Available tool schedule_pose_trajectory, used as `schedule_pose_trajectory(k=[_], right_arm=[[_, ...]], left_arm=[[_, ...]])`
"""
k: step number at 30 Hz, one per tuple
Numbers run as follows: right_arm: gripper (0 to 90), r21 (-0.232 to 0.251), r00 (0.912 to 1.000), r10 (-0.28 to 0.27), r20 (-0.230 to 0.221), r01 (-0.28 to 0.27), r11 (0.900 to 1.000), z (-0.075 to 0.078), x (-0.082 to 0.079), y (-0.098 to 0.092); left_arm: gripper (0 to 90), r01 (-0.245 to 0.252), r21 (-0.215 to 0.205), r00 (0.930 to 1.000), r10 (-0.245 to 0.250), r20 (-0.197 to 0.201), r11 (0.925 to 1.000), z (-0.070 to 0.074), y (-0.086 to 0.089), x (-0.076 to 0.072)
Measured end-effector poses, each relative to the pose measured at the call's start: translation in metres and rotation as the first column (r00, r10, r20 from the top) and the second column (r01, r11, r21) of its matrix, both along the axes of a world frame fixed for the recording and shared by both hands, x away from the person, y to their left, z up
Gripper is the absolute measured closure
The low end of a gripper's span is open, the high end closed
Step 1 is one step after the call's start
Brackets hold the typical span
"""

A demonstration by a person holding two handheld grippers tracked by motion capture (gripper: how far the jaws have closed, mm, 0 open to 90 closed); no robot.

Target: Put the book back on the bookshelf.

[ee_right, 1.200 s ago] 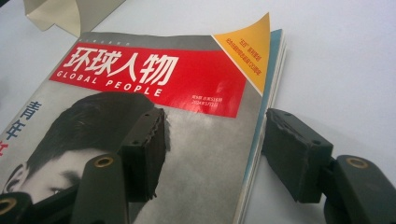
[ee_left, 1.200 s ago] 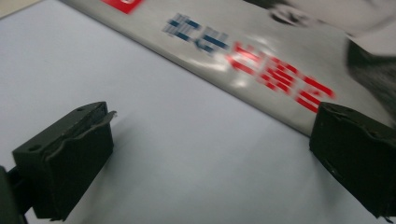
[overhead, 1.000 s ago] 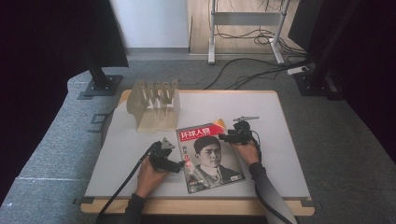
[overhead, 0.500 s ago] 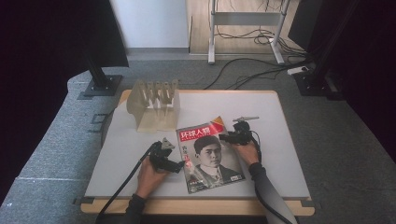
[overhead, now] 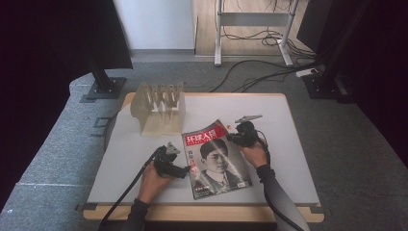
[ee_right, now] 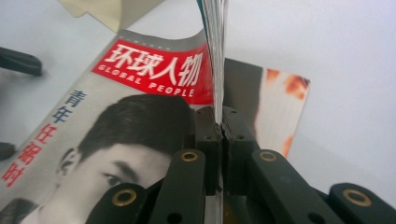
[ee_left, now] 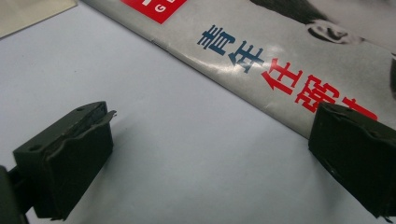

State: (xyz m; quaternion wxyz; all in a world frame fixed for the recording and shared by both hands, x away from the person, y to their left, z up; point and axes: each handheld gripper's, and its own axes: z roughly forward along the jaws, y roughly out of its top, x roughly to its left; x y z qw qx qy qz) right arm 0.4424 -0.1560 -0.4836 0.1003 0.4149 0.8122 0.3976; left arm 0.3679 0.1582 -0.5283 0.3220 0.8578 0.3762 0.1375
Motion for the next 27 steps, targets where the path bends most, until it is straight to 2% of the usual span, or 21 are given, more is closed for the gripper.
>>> schedule_pose_trajectory(k=[7,14,15,17,18,19,21,24,27], right_arm=[[86.1,-0.042,0.9968,0.046,0.066,-0.043,0.998,0.028,-0.016,0.01],[86.2,-0.063,0.9866,0.083,0.14,-0.075,0.995,0.053,-0.032,0.018],[86.3,-0.063,0.9853,0.088,0.147,-0.079,0.995,0.055,-0.033,0.019],[86.2,-0.063,0.9825,0.094,0.161,-0.085,0.994,0.061,-0.036,0.02],[86.3,-0.061,0.9814,0.095,0.167,-0.086,0.994,0.063,-0.036,0.02],[86.3,-0.061,0.9804,0.097,0.171,-0.088,0.994,0.065,-0.037,0.02],[86.3,-0.061,0.9783,0.097,0.183,-0.087,0.994,0.069,-0.039,0.019],[86.3,-0.048,0.9767,0.093,0.194,-0.085,0.995,0.077,-0.041,0.017],[86.3,-0.036,0.9735,0.092,0.209,-0.086,0.996,0.085,-0.044,0.014]], left_arm=[[0.0,0.0,0.001,1.0,0.0,-0.003,1.0,0.0,0.0,0.0],[1.9,0.012,-0.005,0.9998,-0.012,-0.016,0.9999,0.002,0.003,0.001],[2.5,0.019,-0.018,0.9994,-0.02,-0.028,0.9996,0.004,0.005,0.003],[4.2,0.034,-0.074,0.9981,-0.038,-0.049,0.9967,0.007,0.008,0.005],[4.7,0.043,-0.1,0.9979,-0.047,-0.043,0.9941,0.01,0.008,0.006],[5.4,0.059,-0.142,0.997,-0.065,-0.041,0.9882,0.014,0.009,0.006],[8.9,0.084,-0.159,0.9948,-0.092,-0.044,0.9836,0.017,0.009,0.008],[10.3,0.112,-0.151,0.9923,-0.119,-0.035,0.9821,0.022,0.004,0.013],[12.4,0.147,-0.171,0.9867,-0.157,-0.043,0.9742,0.025,-0.003,0.018]])
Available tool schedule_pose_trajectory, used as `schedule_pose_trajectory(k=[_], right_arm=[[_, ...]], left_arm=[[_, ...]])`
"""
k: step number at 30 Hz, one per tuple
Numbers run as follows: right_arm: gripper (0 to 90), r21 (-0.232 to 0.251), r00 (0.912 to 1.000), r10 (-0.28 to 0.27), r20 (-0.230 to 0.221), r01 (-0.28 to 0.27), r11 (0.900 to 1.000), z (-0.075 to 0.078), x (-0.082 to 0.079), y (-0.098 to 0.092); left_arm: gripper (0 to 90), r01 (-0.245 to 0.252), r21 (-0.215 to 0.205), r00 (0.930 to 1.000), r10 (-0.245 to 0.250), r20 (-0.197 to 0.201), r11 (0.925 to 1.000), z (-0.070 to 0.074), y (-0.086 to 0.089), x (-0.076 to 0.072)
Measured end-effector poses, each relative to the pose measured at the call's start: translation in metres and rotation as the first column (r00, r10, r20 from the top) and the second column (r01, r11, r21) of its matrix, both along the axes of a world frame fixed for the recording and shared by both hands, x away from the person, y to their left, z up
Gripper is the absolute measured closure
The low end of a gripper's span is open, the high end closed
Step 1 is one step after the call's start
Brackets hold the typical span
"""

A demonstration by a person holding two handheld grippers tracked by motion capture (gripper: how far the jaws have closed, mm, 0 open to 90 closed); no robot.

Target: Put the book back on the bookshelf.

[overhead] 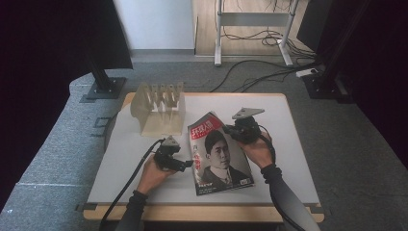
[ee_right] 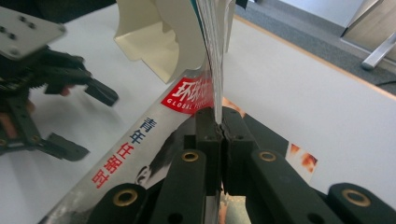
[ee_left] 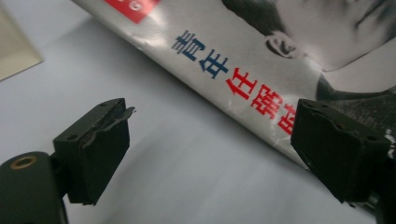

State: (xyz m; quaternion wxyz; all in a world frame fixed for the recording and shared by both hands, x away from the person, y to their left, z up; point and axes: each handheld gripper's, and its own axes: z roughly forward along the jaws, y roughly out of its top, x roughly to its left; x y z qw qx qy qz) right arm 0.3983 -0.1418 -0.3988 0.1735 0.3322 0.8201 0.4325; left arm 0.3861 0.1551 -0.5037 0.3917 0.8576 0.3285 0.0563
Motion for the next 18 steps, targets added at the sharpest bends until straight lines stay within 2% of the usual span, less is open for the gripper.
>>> schedule_pose_trajectory(k=[3,8,12,18], right_arm=[[86.4,0.014,0.9998,0.006,0.018,-0.006,1.0,0.009,-0.004,-0.002],[86.4,0.031,0.9986,0.022,0.048,-0.024,0.999,0.02,-0.01,-0.005],[86.3,0.035,0.9971,0.038,0.066,-0.041,0.999,0.025,-0.014,-0.006],[86.3,0.047,0.9954,0.057,0.078,-0.061,0.997,0.028,-0.017,-0.007]], left_arm=[[13.9,0.028,-0.023,0.9996,-0.028,-0.008,0.9993,0.002,-0.005,0.004],[15.1,0.077,-0.032,0.9969,-0.078,-0.014,0.9965,0.003,-0.015,0.01],[17.2,0.1,-0.034,0.9946,-0.101,-0.025,0.9944,0.002,-0.02,0.014],[21.4,0.135,-0.076,0.9892,-0.139,-0.049,0.988,-0.003,-0.021,0.02]])
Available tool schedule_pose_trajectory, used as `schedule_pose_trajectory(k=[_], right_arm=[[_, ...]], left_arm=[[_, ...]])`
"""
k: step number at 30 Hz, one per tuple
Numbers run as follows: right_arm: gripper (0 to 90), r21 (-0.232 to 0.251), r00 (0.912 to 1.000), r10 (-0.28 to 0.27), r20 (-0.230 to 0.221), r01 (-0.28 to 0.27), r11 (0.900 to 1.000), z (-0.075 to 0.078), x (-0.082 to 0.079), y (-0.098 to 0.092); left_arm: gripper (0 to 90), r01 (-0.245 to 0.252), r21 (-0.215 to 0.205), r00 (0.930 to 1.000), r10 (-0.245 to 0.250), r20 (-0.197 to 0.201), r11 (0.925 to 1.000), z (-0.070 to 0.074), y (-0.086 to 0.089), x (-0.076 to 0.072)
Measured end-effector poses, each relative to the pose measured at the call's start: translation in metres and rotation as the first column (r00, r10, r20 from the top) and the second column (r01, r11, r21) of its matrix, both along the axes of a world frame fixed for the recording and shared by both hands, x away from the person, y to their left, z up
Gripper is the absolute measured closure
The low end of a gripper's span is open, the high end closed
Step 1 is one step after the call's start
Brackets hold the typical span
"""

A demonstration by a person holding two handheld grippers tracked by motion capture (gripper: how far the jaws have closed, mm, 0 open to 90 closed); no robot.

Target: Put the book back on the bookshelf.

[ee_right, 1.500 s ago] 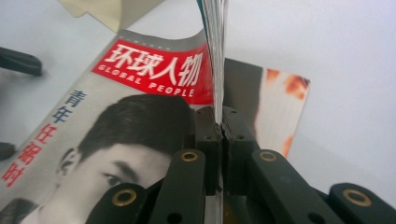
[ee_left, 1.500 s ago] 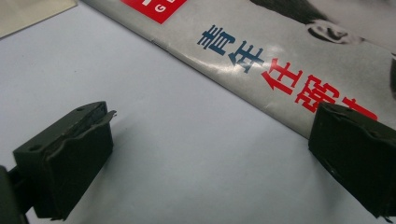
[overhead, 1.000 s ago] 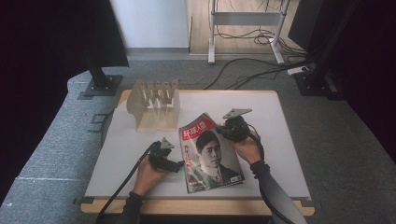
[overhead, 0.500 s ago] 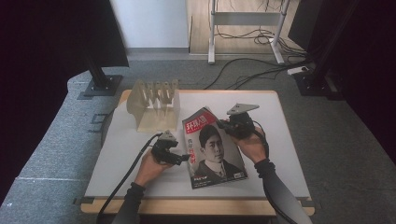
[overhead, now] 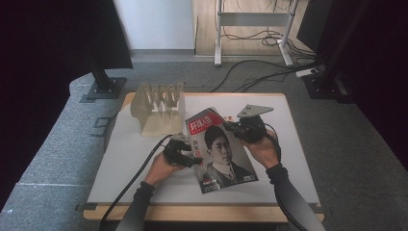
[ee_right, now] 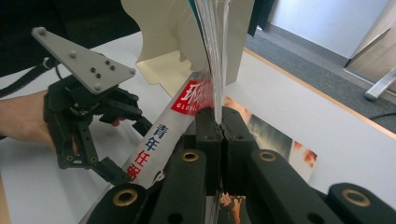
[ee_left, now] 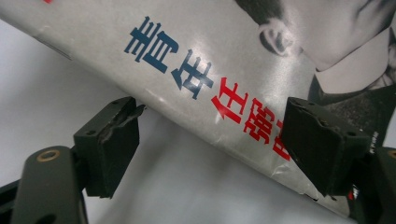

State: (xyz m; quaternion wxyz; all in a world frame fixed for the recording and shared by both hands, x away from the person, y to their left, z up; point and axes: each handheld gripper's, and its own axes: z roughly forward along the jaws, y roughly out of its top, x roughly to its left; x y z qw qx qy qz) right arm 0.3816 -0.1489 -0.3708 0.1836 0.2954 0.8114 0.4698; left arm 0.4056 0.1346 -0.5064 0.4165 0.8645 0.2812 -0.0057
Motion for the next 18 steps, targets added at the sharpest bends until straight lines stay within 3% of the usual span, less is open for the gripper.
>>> schedule_pose_trajectory(k=[5,11,15,18], right_arm=[[86.3,0.016,0.9998,0.019,0.003,-0.019,1.0,0.001,-0.001,0.0],[86.3,0.039,0.999,0.043,0.007,-0.043,0.998,0.005,-0.002,-0.002],[86.3,0.038,0.998,0.061,0.013,-0.062,0.997,0.009,-0.003,-0.002],[86.3,0.035,0.9968,0.077,0.022,-0.077,0.996,0.011,-0.005,0.001]], left_arm=[[30.0,0.023,0.019,0.9995,-0.023,0.023,0.9996,0.005,-0.003,-0.001],[43.4,0.012,-0.013,0.9996,-0.011,0.026,0.9998,0.012,0.0,0.001],[46.4,0.026,-0.002,0.9997,-0.026,0.004,0.9997,0.015,-0.001,0.003],[46.6,0.051,0.029,0.9987,-0.05,-0.012,0.9983,0.019,-0.002,0.007]])
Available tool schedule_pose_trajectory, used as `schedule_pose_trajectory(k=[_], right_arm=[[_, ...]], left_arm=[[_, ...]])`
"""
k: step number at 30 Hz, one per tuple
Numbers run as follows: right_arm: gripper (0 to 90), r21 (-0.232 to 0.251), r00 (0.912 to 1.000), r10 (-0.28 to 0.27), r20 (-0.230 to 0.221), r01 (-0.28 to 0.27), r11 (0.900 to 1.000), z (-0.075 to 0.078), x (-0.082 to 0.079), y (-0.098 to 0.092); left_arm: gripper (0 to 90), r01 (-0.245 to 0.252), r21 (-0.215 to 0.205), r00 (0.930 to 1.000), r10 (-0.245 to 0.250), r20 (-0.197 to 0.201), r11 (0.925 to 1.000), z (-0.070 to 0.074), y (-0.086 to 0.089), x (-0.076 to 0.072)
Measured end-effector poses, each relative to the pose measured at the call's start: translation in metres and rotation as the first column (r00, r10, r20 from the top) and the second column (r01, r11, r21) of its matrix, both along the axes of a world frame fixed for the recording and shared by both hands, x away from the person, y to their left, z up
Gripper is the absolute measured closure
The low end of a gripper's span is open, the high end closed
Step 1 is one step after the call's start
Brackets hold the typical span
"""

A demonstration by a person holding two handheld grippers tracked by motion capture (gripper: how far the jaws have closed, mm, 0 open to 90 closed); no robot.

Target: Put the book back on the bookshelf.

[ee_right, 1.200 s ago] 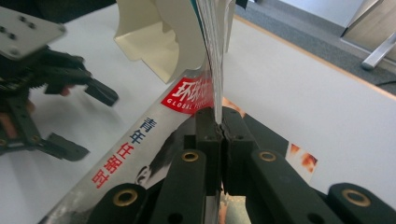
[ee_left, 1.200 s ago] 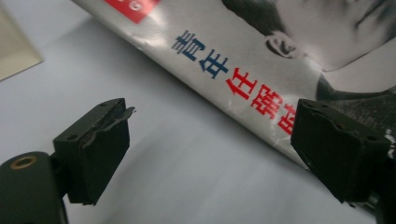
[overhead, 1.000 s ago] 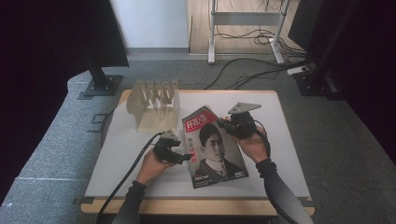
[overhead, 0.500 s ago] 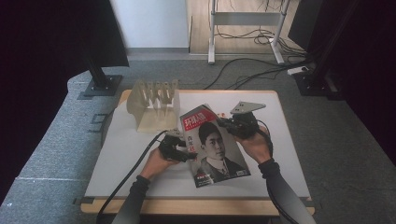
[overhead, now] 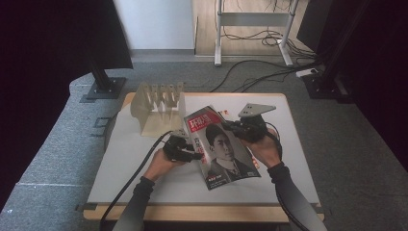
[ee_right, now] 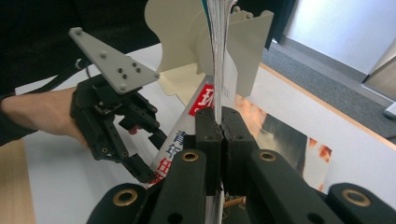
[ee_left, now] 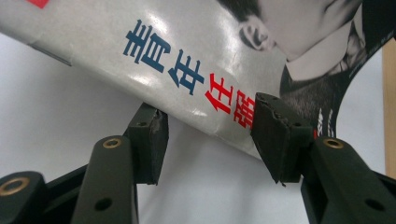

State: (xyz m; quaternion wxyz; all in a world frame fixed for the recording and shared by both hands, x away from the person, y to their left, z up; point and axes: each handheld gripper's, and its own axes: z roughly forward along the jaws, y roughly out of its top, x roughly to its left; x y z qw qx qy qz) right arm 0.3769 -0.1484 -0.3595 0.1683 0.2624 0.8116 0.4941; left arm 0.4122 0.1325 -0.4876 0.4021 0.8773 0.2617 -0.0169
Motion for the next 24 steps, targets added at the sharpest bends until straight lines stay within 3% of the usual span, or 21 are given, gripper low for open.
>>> schedule_pose_trajectory(k=[4,11,12,14,18,22,24], right_arm=[[86.3,0.0,0.9998,0.013,0.014,-0.013,1.0,0.003,-0.002,0.002],[86.3,0.016,0.9991,0.028,0.033,-0.028,0.999,0.012,-0.005,0.002],[86.3,0.014,0.9991,0.027,0.034,-0.027,1.0,0.012,-0.005,0.002],[86.3,0.007,0.999,0.021,0.04,-0.021,1.0,0.012,-0.005,0.002],[86.3,0.009,0.9989,0.02,0.042,-0.021,1.0,0.013,-0.005,0.003],[86.3,0.015,0.9987,0.016,0.048,-0.016,1.0,0.013,-0.005,0.003],[86.3,0.016,0.9987,0.016,0.049,-0.017,1.0,0.015,-0.005,0.002]], left_arm=[[50.5,0.016,0.015,0.9999,-0.016,-0.006,0.9998,0.009,0.001,0.004],[63.9,0.0,-0.033,0.9997,-0.001,-0.026,0.9994,0.02,0.003,0.008],[67.7,-0.003,-0.03,0.9999,0.002,-0.015,0.9996,0.023,0.003,0.007],[75.7,-0.012,0.023,0.9995,0.012,0.028,0.9997,0.027,0.001,0.005],[80.8,-0.012,0.058,0.9993,0.01,0.035,0.9982,0.032,0.0,0.004],[80.4,-0.02,0.051,0.9996,0.019,0.02,0.9985,0.03,0.0,0.007],[70.4,-0.026,0.048,0.9996,0.025,0.011,0.9985,0.025,-0.003,0.009]])
